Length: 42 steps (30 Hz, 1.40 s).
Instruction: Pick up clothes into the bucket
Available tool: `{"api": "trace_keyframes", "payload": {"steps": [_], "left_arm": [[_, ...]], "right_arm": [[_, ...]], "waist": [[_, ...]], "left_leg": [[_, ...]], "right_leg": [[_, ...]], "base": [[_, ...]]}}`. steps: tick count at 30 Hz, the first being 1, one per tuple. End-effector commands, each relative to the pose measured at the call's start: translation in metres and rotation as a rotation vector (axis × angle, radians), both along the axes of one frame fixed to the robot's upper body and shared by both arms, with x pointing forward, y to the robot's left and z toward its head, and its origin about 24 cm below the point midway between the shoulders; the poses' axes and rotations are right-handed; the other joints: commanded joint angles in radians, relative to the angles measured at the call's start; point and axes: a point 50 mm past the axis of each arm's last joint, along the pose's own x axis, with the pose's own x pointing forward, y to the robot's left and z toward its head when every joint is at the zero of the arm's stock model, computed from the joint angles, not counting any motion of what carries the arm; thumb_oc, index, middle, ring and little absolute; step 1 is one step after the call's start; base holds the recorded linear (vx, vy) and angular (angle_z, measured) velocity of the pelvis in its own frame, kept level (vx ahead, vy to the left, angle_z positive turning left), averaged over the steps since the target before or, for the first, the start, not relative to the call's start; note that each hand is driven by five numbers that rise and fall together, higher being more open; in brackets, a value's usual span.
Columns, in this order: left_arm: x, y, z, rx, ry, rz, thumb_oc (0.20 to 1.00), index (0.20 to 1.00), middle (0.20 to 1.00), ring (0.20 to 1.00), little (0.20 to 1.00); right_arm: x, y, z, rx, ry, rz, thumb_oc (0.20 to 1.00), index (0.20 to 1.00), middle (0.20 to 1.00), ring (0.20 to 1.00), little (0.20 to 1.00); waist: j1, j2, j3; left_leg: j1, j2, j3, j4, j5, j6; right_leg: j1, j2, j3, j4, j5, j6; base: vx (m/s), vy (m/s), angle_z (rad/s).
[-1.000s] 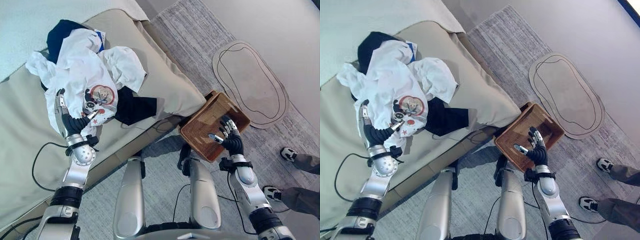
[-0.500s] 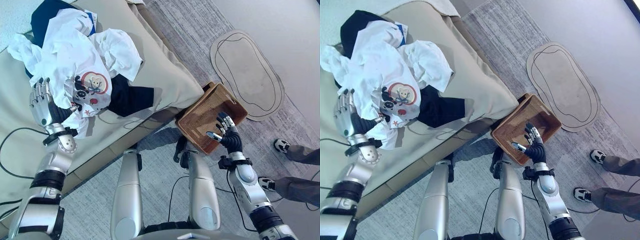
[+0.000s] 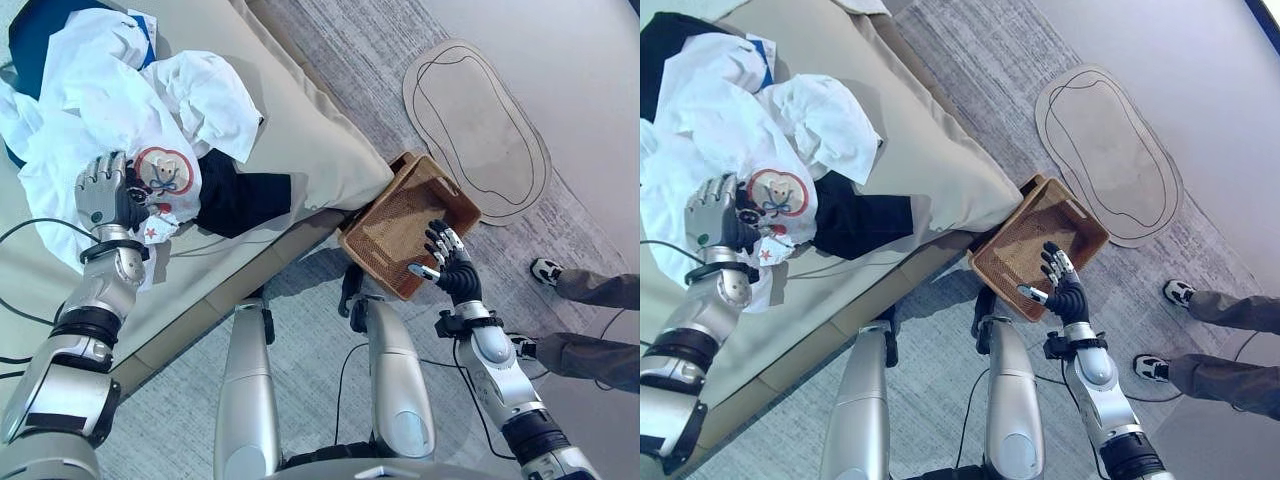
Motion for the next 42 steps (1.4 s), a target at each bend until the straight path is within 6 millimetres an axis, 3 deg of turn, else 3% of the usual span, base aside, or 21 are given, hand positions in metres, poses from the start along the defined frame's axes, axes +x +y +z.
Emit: {"api": "trace_keyframes", "payload": {"steps": [1, 7, 8, 10, 11, 13, 20, 21, 23, 24, 28, 29, 31, 33, 34, 36, 37, 38, 39, 42], "left_arm": [[-0.007, 0.007, -0.020, 0.004, 0.097, 0.019, 0.200, 0.200, 0.200, 0.200, 0.200], [-0.011, 0.007, -0.029, -0.029, 0.116, 0.017, 0.200, 0.200, 0.200, 0.200, 0.200], [-0.011, 0.007, -0.028, -0.029, 0.114, 0.016, 0.200, 0.200, 0.200, 0.200, 0.200], [-0.014, 0.008, -0.033, -0.032, 0.129, 0.020, 0.200, 0.200, 0.200, 0.200, 0.200], [-0.015, 0.009, -0.035, -0.032, 0.139, 0.023, 0.200, 0.200, 0.200, 0.200, 0.200], [-0.016, 0.009, -0.036, -0.035, 0.142, 0.021, 0.200, 0.200, 0.200, 0.200, 0.200], [-0.022, 0.004, -0.047, -0.064, 0.162, -0.004, 0.200, 0.200, 0.200, 0.200, 0.200], [-0.027, -0.003, -0.057, -0.120, 0.148, -0.029, 0.200, 0.200, 0.200, 0.200, 0.200], [-0.029, -0.005, -0.059, -0.139, 0.137, -0.041, 0.200, 0.200, 0.200, 0.200, 0.200], [-0.035, -0.013, -0.053, -0.168, 0.077, -0.098, 0.200, 0.200, 0.200, 0.200, 0.200], [-0.046, -0.017, -0.051, -0.201, 0.023, -0.134, 0.200, 0.200, 0.200, 0.200, 0.200], [-0.052, -0.021, -0.037, -0.214, -0.048, -0.184, 0.200, 0.200, 0.200, 0.200, 0.200], [-0.056, -0.021, -0.036, -0.223, -0.054, -0.198, 0.200, 0.200, 0.200, 0.200, 0.200], [-0.063, -0.027, -0.015, -0.233, -0.145, -0.273, 0.200, 0.200, 0.200, 0.200, 0.200], [-0.064, -0.027, -0.014, -0.234, -0.145, -0.271, 0.200, 0.200, 0.200, 0.200, 0.200], [-0.070, -0.042, 0.005, -0.224, -0.203, -0.390, 0.200, 0.200, 0.200, 0.200, 0.200], [-0.071, -0.042, 0.005, -0.224, -0.201, -0.389, 0.200, 0.200, 0.200, 0.200, 0.200], [-0.074, -0.056, 0.018, -0.219, -0.241, -0.485, 0.200, 0.200, 0.200, 0.200, 0.200], [-0.075, -0.056, 0.018, -0.221, -0.239, -0.484, 0.200, 0.200, 0.200, 0.200, 0.200], [-0.077, -0.081, 0.032, -0.225, -0.267, -0.632, 0.200, 0.200, 0.200, 0.200, 0.200]], "right_arm": [[-0.006, -0.007, 0.010, 0.014, -0.073, -0.003, 1.000, 1.000, 1.000, 1.000, 1.000], [-0.008, -0.009, 0.009, 0.007, -0.068, -0.007, 1.000, 1.000, 1.000, 1.000, 1.000], [-0.008, -0.009, 0.009, 0.008, -0.070, -0.008, 1.000, 1.000, 1.000, 1.000, 1.000], [-0.009, -0.009, 0.007, 0.008, -0.060, -0.010, 1.000, 1.000, 1.000, 1.000, 1.000], [-0.008, -0.009, 0.006, 0.009, -0.054, -0.009, 1.000, 1.000, 1.000, 1.000, 1.000], [-0.008, -0.009, 0.005, 0.010, -0.052, -0.007, 1.000, 1.000, 1.000, 1.000, 1.000], [-0.009, -0.005, 0.000, 0.003, -0.027, 0.004, 1.000, 1.000, 1.000, 1.000, 1.000], [-0.008, -0.006, -0.005, -0.004, -0.004, -0.008, 1.000, 1.000, 1.000, 1.000, 1.000], [-0.008, -0.007, -0.007, -0.011, 0.007, -0.015, 1.000, 1.000, 1.000, 1.000, 1.000], [-0.010, -0.012, -0.010, -0.023, 0.023, -0.034, 1.000, 1.000, 1.000, 1.000, 1.000], [-0.010, -0.017, -0.015, -0.044, 0.049, -0.059, 1.000, 1.000, 1.000, 1.000, 1.000], [-0.011, -0.023, -0.017, -0.065, 0.063, -0.074, 1.000, 1.000, 1.000, 1.000, 1.000], [-0.012, -0.023, -0.019, -0.081, 0.072, -0.076, 1.000, 1.000, 1.000, 1.000, 1.000], [-0.012, -0.026, -0.018, -0.163, 0.075, -0.067, 1.000, 1.000, 1.000, 1.000, 1.000], [-0.012, -0.026, -0.018, -0.163, 0.075, -0.066, 1.000, 1.000, 1.000, 1.000, 1.000], [-0.010, -0.025, -0.014, -0.217, 0.064, -0.042, 1.000, 1.000, 1.000, 1.000, 1.000], [-0.010, -0.025, -0.015, -0.218, 0.065, -0.041, 1.000, 1.000, 1.000, 1.000, 1.000], [-0.009, -0.022, -0.007, -0.274, 0.032, -0.012, 1.000, 1.000, 1.000, 1.000, 1.000], [-0.009, -0.021, -0.007, -0.276, 0.033, -0.011, 1.000, 1.000, 1.000, 1.000, 1.000], [-0.005, -0.012, 0.005, -0.401, -0.032, 0.051, 1.000, 1.000, 1.000, 1.000, 1.000]], "waist": [[-0.018, 0.027, -0.090], [-0.015, 0.028, -0.098], [-0.016, 0.027, -0.096], [-0.013, 0.029, -0.101], [-0.010, 0.030, -0.107], [-0.010, 0.031, -0.109], [0.006, 0.034, -0.124], [0.020, 0.038, -0.134], [0.025, 0.040, -0.140], [0.039, 0.048, -0.146], [0.053, 0.058, -0.163], [0.068, 0.067, -0.180], [0.068, 0.072, -0.186], [0.079, 0.083, -0.212], [0.077, 0.083, -0.213], [0.085, 0.090, -0.244], [0.084, 0.091, -0.243], [0.087, 0.092, -0.264], [0.087, 0.092, -0.263], [0.090, 0.099, -0.290]], "left_leg": [[-0.025, 0.015, 0.027, 0.064, -0.064, 0.036], [-0.021, 0.015, 0.028, 0.056, -0.062, 0.037], [-0.032, 0.013, 0.032, 0.047, -0.031, 0.042], [-0.013, 0.016, 0.028, 0.048, -0.061, 0.036], [-0.013, 0.015, 0.033, 0.023, -0.026, 0.041], [-0.006, 0.014, 0.033, 0.013, -0.024, 0.041], [0.090, 0.021, 0.037, -0.075, 0.000, 0.032], [0.163, 0.023, 0.038, -0.135, 0.014, 0.029], [0.197, 0.024, 0.038, -0.162, 0.020, 0.027], [0.254, 0.021, 0.036, -0.206, 0.028, 0.024], [0.339, 0.020, 0.036, -0.272, 0.048, 0.022], [0.393, 0.022, 0.034, -0.317, 0.051, 0.018], [0.417, 0.021, 0.033, -0.342, 0.063, 0.019], [0.478, 0.025, 0.035, -0.393, 0.071, 0.011], [0.478, 0.024, 0.034, -0.398, 0.079, 0.012], [0.520, 0.026, 0.034, -0.432, 0.082, 0.011], [0.525, 0.026, 0.035, -0.435, 0.083, 0.010], [0.549, 0.026, 0.040, -0.452, 0.084, 0.010], [0.554, 0.027, 0.041, -0.455, 0.085, 0.010], [0.599, 0.027, 0.049, -0.502, 0.099, 0.005]], "right_leg": [[0.030, -0.018, 0.062, -0.027, 0.043, 0.064], [0.031, -0.017, 0.062, -0.034, 0.046, 0.066], [0.022, -0.020, 0.056, -0.045, 0.071, 0.057], [0.037, -0.017, 0.060, -0.039, 0.048, 0.066], [0.036, -0.020, 0.052, -0.061, 0.078, 0.059], [0.041, -0.020, 0.051, -0.068, 0.080, 0.060], [0.124, -0.020, 0.037, -0.133, 0.098, 0.066], [0.189, -0.020, 0.030, -0.177, 0.107, 0.069], [0.220, -0.020, 0.026, -0.196, 0.113, 0.069], [0.274, -0.023, 0.016, -0.232, 0.122, 0.073], [0.359, -0.023, 0.003, -0.292, 0.140, 0.077], [0.413, -0.021, -0.004, -0.328, 0.141, 0.081], [0.437, -0.019, -0.007, -0.350, 0.150, 0.080], [0.502, -0.011, -0.021, -0.403, 0.154, 0.084], [0.503, -0.011, -0.022, -0.410, 0.161, 0.084], [0.547, 0.001, -0.030, -0.452, 0.168, 0.084], [0.551, 0.002, -0.030, -0.455, 0.169, 0.084], [0.577, 0.008, -0.028, -0.481, 0.173, 0.084], [0.582, 0.009, -0.028, -0.485, 0.175, 0.084], [0.619, 0.017, -0.029, -0.520, 0.181, 0.084]], "base": [[0.00, 0.000, 0.00], [0.01, 0.000, -0.03], [0.01, -0.005, -0.07], [0.02, -0.009, -0.07], [-0.05, 0.004, -0.02], [-0.03, 0.003, 0.00], [0.03, -0.017, -0.01], [0.07, -0.033, -0.02], [0.10, -0.046, -0.02], [0.13, -0.045, 0.01], [0.08, -0.023, 0.04], [0.08, -0.032, 0.06], [0.06, -0.021, 0.03], [0.07, -0.038, 0.12], [0.06, -0.040, 0.12], [0.04, -0.034, 0.05], [0.06, -0.050, 0.02], [0.04, -0.031, -0.01], [0.05, -0.044, -0.03], [0.02, -0.025, -0.04]]}}
